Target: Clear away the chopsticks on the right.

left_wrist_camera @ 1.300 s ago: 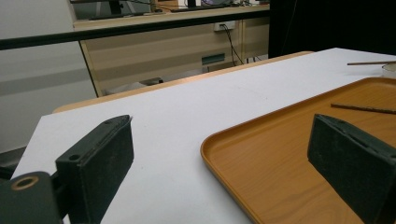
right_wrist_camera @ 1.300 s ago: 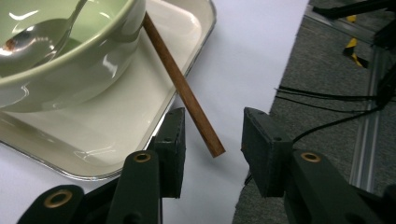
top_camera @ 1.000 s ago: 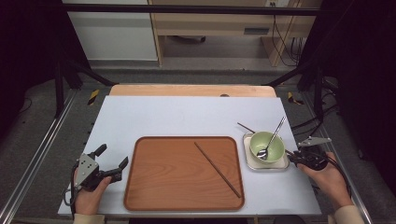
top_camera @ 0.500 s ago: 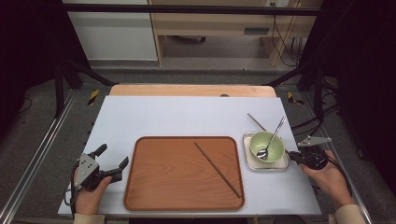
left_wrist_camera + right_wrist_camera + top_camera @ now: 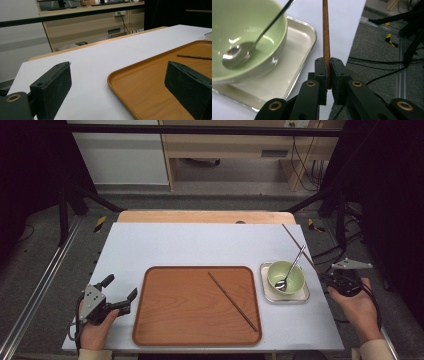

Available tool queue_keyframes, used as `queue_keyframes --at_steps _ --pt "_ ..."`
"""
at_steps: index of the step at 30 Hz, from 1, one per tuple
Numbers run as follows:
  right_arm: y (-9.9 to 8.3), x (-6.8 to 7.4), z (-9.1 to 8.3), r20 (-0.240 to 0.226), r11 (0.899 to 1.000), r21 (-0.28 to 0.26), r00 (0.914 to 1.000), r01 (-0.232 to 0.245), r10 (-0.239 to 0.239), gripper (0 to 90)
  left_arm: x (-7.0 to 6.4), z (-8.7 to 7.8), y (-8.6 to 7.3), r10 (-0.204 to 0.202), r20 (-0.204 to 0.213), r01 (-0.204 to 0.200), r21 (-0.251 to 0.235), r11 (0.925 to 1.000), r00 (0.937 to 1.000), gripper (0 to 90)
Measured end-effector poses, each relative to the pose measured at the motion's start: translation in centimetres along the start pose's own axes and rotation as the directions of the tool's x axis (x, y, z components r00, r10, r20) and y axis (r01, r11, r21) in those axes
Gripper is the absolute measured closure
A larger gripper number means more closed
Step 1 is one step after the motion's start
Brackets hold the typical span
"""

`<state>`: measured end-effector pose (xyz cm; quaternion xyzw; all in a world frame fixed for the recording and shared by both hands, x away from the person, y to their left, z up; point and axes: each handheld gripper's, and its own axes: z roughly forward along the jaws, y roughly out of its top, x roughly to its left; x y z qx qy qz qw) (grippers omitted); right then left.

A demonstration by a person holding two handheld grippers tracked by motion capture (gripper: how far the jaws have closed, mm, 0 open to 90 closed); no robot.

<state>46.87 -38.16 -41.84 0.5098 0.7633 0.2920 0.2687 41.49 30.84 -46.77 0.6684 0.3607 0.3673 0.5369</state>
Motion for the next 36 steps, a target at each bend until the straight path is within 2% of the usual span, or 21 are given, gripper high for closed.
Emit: queue_keyframes --at_steps 1,6,10,13,18,19,20,23,24,25,28,32,33,34,36 --pt "0.5 -0.2 -0.4 0.033 1.0 -0.006 0.9995 0.0 0.0 84.6 0.0 0.0 0.0 0.0 0.0 0.0 -0.001 1.0 1.0 6.8" --pt "2.0 -0.4 -2.0 0.101 0.998 -0.055 0.9943 -0.027 0.033 84.5 0.0 -0.2 0.1 0.001 -0.002 -0.001 -0.003 1.0 1.0 6.8" --pt "3.0 0.0 -3.1 0.108 0.996 -0.08 0.9928 -0.043 0.051 84.5 0.0 -0.2 0.1 0.0 -0.004 0.0 -0.004 1.0 1.0 6.8" --pt "4.4 1.2 -4.6 0.101 0.993 -0.115 0.9936 -0.04 0.051 84.5 0.0 -0.2 0.1 0.001 -0.001 -0.001 -0.004 1.0 1.0 6.8" --pt "6.0 3.3 -5.9 0.057 0.99 -0.139 0.9977 -0.027 0.035 84.5 -0.1 -0.2 0.1 0.002 -0.001 -0.002 -0.006 1.0 1.0 6.8" --pt "6.0 3.3 -5.9 0.057 0.99 -0.139 0.9977 -0.027 0.035 84.5 0.0 -0.2 0.1 0.002 -0.002 -0.002 -0.005 1.0 1.0 6.8" --pt "6.7 4.4 -6.2 0.038 0.989 -0.146 0.9991 -0.012 0.018 84.5 0.0 -0.2 0.1 0.0 -0.003 0.0 -0.006 1.0 1.0 6.8" --pt "7.6 6.3 -6.6 -0.001 0.989 -0.151 1.0 0.008 -0.008 84.5 0.0 -0.2 0.1 -0.002 -0.003 0.002 -0.009 1.0 1.0 6.8" --pt "7.6 6.3 -6.6 -0.001 0.989 -0.151 1.0 0.008 -0.008 84.5 0.0 -0.2 0.1 -0.002 -0.003 0.002 -0.009 1.0 1.0 6.8" --pt "8.1 7.8 -6.7 -0.029 0.989 -0.145 0.9994 0.017 -0.022 84.5 0.0 -0.2 0.1 -0.003 -0.002 0.003 -0.01 0.9999 1.0 6.8" --pt "8.7 9.7 -6.5 -0.068 0.99 -0.135 0.9963 0.043 -0.053 84.5 0.1 -0.3 0.2 -0.004 -0.002 0.004 -0.011 0.9999 1.0 6.8" --pt "8.9 12.1 -5.8 -0.118 0.993 -0.109 0.9908 0.053 -0.066 84.5 0.1 -0.3 0.2 -0.006 -0.002 0.006 -0.017 0.9998 1.0 6.8" --pt "8.9 12.1 -5.8 -0.118 0.993 -0.109 0.9908 0.053 -0.066 84.5 0.1 -0.3 0.2 -0.006 -0.002 0.006 -0.018 0.9998 1.0 6.8" --pt "8.9 13.0 -5.4 -0.132 0.992 -0.1 0.9872 0.077 -0.09 84.5 0.2 -0.4 0.2 -0.004 -0.003 0.004 -0.021 0.9998 1.0 6.8" --pt "8.8 14.0 -5.0 -0.154 0.994 -0.084 0.9841 0.075 -0.088 84.5 0.2 -0.4 0.2 -0.005 -0.005 0.005 -0.022 0.9997 1.0 6.8"
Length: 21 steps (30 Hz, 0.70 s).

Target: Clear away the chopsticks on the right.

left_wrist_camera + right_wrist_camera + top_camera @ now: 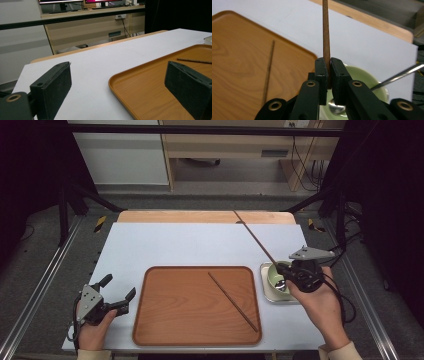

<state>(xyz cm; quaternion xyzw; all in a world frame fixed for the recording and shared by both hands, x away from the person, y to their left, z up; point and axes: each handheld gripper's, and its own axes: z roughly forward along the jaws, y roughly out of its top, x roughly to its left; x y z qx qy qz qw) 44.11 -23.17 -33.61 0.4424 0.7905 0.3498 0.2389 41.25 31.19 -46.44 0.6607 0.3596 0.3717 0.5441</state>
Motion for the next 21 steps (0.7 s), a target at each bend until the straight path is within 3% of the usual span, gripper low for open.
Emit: queue_keyframes --at_steps 14,21 --pt "-1.2 5.2 3.1 -0.119 0.997 0.065 0.9925 0.037 -0.029 84.5 0.4 -0.2 0.1 -0.014 -0.006 0.014 -0.017 0.9998 0.9999 6.8" --pt "-2.6 6.7 4.2 -0.158 0.994 0.1 0.9872 0.041 -0.025 84.5 0.4 -0.3 0.1 -0.014 -0.007 0.013 -0.02 0.9997 0.9999 6.8"
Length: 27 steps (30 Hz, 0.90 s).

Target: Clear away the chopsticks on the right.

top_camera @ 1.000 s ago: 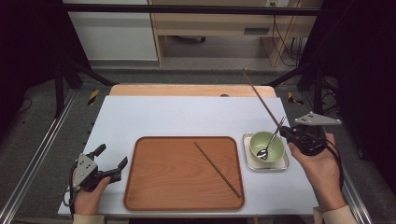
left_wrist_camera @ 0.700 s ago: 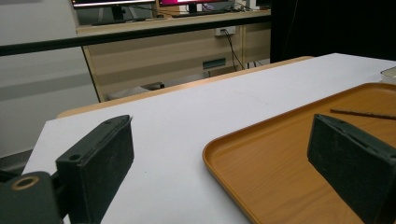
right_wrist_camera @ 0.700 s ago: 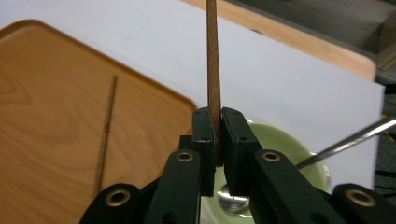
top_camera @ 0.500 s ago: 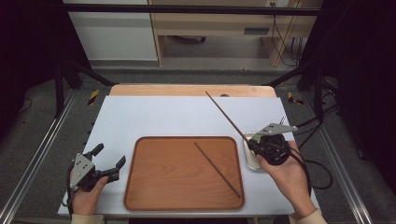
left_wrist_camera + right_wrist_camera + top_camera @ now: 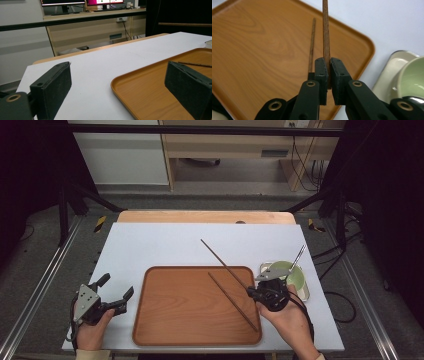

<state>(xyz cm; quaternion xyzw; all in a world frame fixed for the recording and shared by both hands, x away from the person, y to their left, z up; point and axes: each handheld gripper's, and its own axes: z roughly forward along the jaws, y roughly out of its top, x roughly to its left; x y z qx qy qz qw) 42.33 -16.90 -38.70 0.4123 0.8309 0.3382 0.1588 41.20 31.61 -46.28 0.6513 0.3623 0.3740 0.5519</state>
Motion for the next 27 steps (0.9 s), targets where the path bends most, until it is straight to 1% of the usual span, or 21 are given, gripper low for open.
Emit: queue_keyframes --at_steps 1,5,8,10,12,14,15,18,22,24,25,27 --pt "-0.3 0.4 0.2 -0.009 1.0 0.009 1.0 -0.003 0.003 84.5 0.0 0.0 0.0 0.0 0.0 0.0 0.0 1.0 1.0 6.8" --pt "-0.7 0.7 0.4 -0.016 1.0 0.012 0.9999 0.001 -0.001 84.5 0.0 0.0 0.0 0.0 0.001 0.0 -0.001 1.0 1.0 6.8" --pt "-1.0 1.2 0.8 -0.021 1.0 0.019 0.9996 -0.021 0.021 84.5 0.0 0.0 0.0 0.001 0.002 -0.001 -0.001 1.0 1.0 6.8" --pt "-1.2 1.2 0.9 -0.027 1.0 0.024 0.9996 -0.006 0.006 84.5 0.0 0.0 0.0 0.0 0.003 0.0 -0.002 1.0 1.0 6.8" --pt "-1.4 1.4 1.0 -0.033 0.999 0.034 0.9994 -0.01 0.011 84.5 0.0 0.0 0.0 0.0 0.003 0.0 -0.002 1.0 1.0 6.8" --pt "-1.6 1.4 1.1 -0.038 0.999 0.035 0.9993 0.001 0.0 84.5 0.0 0.0 0.0 -0.001 0.003 0.001 -0.003 1.0 1.0 6.8" --pt "-1.7 1.6 1.1 -0.04 0.999 0.045 0.999 -0.021 0.023 84.5 0.0 0.0 0.0 -0.001 0.003 0.001 -0.003 1.0 1.0 6.8" --pt "-2.0 1.6 1.2 -0.046 0.999 0.05 0.9989 -0.009 0.012 84.5 0.0 0.0 0.0 0.0 0.005 0.0 -0.003 1.0 1.0 6.8" --pt "-2.7 2.2 1.4 -0.052 0.997 0.071 0.9983 -0.025 0.028 84.5 -0.1 0.1 0.0 0.0 0.005 0.0 -0.003 1.0 1.0 6.8" --pt "-3.0 2.3 1.5 -0.057 0.997 0.077 0.9982 -0.015 0.02 84.5 -0.1 0.1 0.0 0.0 0.006 0.0 -0.003 1.0 1.0 6.8" --pt "-3.2 2.5 1.6 -0.051 0.996 0.086 0.9983 -0.026 0.03 84.5 -0.1 0.1 0.0 0.001 0.006 -0.001 -0.002 1.0 1.0 6.8" --pt "-3.3 2.6 1.7 -0.058 0.996 0.085 0.9979 -0.024 0.029 84.5 -0.1 0.1 0.0 0.001 0.006 -0.001 -0.003 1.0 1.0 6.8"
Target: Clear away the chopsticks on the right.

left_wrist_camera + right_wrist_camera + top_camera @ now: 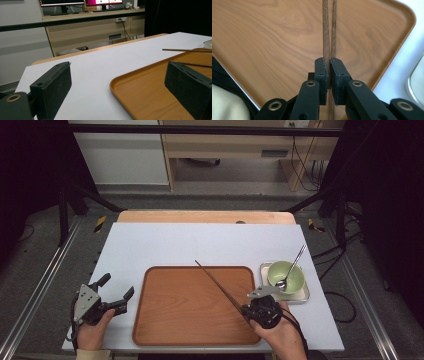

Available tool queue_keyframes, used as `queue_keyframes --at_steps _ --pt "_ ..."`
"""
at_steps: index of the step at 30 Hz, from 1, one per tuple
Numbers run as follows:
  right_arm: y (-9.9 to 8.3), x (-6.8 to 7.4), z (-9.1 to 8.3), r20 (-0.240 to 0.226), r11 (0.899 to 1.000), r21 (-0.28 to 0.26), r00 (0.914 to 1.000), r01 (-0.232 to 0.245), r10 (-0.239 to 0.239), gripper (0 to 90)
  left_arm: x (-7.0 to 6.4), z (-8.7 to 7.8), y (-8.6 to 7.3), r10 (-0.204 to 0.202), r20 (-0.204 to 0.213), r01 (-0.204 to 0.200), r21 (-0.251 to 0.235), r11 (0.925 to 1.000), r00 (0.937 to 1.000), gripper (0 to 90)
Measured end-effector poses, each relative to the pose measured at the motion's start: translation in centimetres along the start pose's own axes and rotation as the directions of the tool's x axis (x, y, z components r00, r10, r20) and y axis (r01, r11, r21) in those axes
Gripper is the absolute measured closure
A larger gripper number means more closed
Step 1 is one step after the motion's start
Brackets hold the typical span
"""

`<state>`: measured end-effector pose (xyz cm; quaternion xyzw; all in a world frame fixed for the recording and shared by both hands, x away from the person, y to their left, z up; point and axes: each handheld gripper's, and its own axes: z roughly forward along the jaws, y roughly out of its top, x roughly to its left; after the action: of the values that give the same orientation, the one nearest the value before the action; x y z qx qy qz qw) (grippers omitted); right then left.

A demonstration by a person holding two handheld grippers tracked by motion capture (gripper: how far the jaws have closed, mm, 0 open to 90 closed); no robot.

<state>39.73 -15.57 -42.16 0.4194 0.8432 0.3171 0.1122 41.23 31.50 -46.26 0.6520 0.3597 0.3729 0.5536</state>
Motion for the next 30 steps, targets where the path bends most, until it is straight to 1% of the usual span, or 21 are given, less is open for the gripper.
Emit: queue_keyframes --at_steps 1,5,6,8,13,15,22,23,24,28,29,30 --pt "-0.2 0.1 0.1 0.0 1.0 0.004 1.0 -0.007 0.007 84.5 0.0 0.0 0.0 0.0 0.0 0.0 0.0 1.0 1.0 6.8" --pt "-1.1 0.5 0.6 -0.004 1.0 0.029 1.0 -0.001 0.001 84.5 0.0 0.0 0.0 -0.001 0.001 0.001 0.001 1.0 1.0 6.8" --pt "-1.3 0.6 0.6 -0.006 0.999 0.034 1.0 -0.006 0.006 84.5 0.0 0.0 0.0 -0.001 0.001 0.001 0.001 1.0 1.0 6.8" --pt "-1.6 0.6 0.7 -0.006 0.999 0.033 1.0 -0.001 0.001 84.5 0.0 0.0 0.0 -0.001 0.0 0.001 0.0 1.0 1.0 6.8" --pt "-1.8 0.6 0.6 0.002 0.999 0.046 0.9999 -0.015 0.015 84.5 0.0 0.0 -0.1 -0.001 0.002 0.001 0.001 1.0 1.0 6.8" --pt "-2.0 0.6 0.5 0.009 0.999 0.045 1.0 -0.001 0.001 84.5 0.1 0.1 -0.1 -0.002 0.001 0.002 0.004 1.0 1.0 6.8" --pt "-2.0 0.8 0.5 0.007 0.999 0.041 1.0 0.006 -0.006 84.5 0.2 0.0 -0.1 -0.013 -0.003 0.013 -0.001 0.9999 0.9999 6.8" --pt "-2.1 0.8 0.6 0.008 0.999 0.048 0.9998 0.015 -0.016 84.5 0.2 -0.1 -0.1 -0.013 -0.001 0.013 0.001 0.9999 0.9999 6.8" --pt "-2.1 0.9 0.6 0.011 0.999 0.053 0.9999 0.007 -0.008 84.5 0.2 -0.1 -0.1 -0.012 -0.001 0.012 0.001 0.9999 0.9999 6.8" --pt "-2.1 1.2 0.8 0.012 0.998 0.067 0.9999 0.008 -0.009 84.5 0.2 -0.4 -0.2 -0.014 -0.005 0.014 0.002 0.9999 0.9999 6.8" --pt "-2.2 1.2 0.9 0.015 0.998 0.065 0.9995 0.027 -0.028 84.4 0.2 -0.5 -0.2 -0.01 -0.007 0.01 0.005 0.9999 0.9999 6.8" --pt "-2.2 1.2 0.9 0.015 0.997 0.073 0.9995 0.028 -0.029 84.4 0.2 -0.5 -0.2 -0.01 -0.007 0.01 0.005 0.9999 0.9999 6.8"
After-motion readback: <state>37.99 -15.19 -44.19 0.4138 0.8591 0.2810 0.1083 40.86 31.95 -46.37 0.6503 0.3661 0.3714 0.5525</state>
